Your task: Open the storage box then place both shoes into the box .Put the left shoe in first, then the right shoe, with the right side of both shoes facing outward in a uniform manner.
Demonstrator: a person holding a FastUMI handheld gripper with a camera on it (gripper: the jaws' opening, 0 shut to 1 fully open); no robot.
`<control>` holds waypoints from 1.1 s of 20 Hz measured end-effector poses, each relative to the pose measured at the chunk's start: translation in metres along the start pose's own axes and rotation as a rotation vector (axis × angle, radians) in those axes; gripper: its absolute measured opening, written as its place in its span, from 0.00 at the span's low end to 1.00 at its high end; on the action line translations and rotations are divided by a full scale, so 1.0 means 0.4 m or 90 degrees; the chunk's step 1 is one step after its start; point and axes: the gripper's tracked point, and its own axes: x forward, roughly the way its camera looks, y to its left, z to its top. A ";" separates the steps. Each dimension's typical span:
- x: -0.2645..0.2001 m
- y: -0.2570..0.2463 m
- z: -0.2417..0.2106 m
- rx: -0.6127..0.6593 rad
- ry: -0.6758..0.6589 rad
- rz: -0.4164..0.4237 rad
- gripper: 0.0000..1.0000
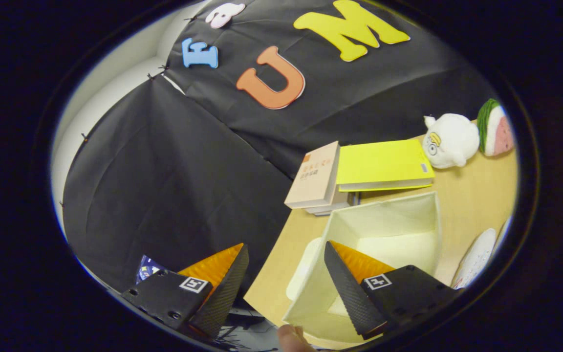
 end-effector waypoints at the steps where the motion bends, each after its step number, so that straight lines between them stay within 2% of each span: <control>1: -0.028 -0.037 -0.003 -0.008 -0.001 -0.020 1.00; 3: -0.084 -0.110 0.006 -0.029 -0.018 -0.058 1.00; 7: -0.189 -0.224 -0.009 -0.023 -0.037 -0.096 1.00; 12: -0.282 -0.424 -0.047 -0.026 -0.049 -0.191 0.99; 14: -0.297 -0.508 -0.092 -0.020 -0.019 -0.229 0.99; 16: -0.302 -0.570 -0.150 -0.002 0.025 -0.246 0.99; 22: -0.311 -0.697 -0.278 0.009 0.114 -0.322 1.00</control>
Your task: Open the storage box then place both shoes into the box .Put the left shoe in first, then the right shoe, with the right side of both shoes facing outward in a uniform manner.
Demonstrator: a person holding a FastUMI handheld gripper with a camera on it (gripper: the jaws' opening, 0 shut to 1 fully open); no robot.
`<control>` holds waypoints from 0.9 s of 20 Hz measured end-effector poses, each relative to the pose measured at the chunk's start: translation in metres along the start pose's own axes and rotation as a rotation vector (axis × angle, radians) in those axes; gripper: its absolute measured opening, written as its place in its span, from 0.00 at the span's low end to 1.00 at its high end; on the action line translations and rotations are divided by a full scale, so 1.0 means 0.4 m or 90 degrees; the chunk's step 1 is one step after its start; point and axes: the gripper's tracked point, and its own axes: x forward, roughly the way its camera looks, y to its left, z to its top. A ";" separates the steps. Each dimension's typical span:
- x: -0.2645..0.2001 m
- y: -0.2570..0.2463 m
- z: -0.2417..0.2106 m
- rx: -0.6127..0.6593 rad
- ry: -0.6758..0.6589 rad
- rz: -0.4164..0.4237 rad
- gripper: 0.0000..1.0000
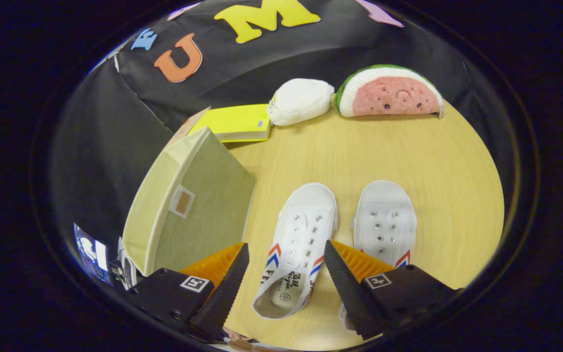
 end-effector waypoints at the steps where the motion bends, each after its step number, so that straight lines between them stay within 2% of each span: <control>1: 0.007 -0.020 -0.013 -0.004 0.010 -0.023 0.99; 3: 0.017 -0.055 -0.051 -0.017 0.043 -0.067 0.99; 5: 0.021 -0.051 -0.053 -0.018 0.043 -0.064 0.98; 7: 0.029 -0.065 -0.067 -0.001 0.063 -0.082 0.92; 10: 0.044 -0.070 -0.099 0.000 0.125 -0.092 0.68; 12: 0.070 -0.076 -0.102 -0.018 0.139 -0.101 0.58; 14: 0.084 -0.053 -0.095 -0.021 0.147 -0.075 0.44; 16: 0.083 -0.049 -0.097 -0.018 0.154 -0.066 0.16; 18: 0.082 -0.046 -0.100 0.012 0.152 -0.051 0.07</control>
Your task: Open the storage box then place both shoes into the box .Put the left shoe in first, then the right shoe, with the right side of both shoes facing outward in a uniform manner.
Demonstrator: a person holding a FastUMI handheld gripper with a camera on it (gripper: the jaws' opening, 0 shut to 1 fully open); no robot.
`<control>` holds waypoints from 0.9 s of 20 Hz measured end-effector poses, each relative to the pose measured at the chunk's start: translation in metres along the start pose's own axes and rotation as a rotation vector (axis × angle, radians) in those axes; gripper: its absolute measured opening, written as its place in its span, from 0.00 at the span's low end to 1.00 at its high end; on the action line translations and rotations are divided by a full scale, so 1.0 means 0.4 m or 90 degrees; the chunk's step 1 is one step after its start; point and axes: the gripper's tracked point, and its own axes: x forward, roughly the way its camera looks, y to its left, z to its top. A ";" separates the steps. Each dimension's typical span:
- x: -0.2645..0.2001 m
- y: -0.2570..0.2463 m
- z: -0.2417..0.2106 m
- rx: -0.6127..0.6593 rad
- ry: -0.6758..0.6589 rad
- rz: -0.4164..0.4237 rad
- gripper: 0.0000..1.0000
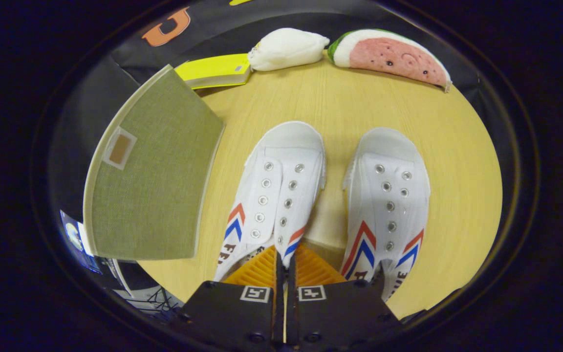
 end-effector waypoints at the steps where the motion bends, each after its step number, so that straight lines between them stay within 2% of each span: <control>1: -0.003 0.002 0.002 0.017 -0.003 0.017 0.07; 4: -0.033 0.006 -0.003 0.062 -0.001 0.060 0.06; 9: -0.177 0.026 0.018 0.062 -0.072 0.046 0.06; 14: -0.366 0.176 0.055 0.013 -0.137 0.048 0.05; 18: -0.444 0.335 0.100 0.000 -0.159 0.093 0.05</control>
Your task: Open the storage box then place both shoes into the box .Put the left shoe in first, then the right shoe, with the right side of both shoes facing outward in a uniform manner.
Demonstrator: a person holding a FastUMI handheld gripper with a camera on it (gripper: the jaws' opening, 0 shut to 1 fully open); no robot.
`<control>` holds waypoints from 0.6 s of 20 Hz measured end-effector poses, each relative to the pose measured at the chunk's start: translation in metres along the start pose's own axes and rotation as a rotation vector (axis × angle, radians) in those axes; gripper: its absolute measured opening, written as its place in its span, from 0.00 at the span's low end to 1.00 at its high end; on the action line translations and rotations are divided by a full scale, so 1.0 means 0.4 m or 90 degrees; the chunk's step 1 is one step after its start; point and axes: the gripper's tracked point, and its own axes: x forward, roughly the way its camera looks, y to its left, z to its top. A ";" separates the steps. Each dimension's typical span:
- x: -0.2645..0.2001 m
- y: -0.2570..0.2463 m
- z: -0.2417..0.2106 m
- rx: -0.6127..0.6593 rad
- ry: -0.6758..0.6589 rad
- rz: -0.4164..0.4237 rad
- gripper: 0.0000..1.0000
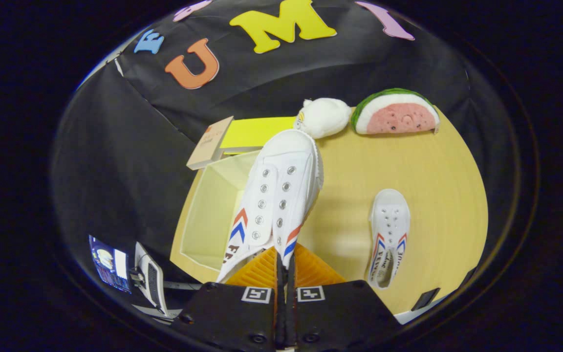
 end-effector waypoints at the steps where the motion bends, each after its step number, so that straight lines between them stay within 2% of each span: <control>1: 0.004 0.033 0.013 -0.003 -0.007 0.002 0.06; 9: 0.236 0.267 0.011 -0.028 0.040 -0.006 0.06; 12: 0.323 0.298 -0.022 -0.043 0.062 -0.040 0.06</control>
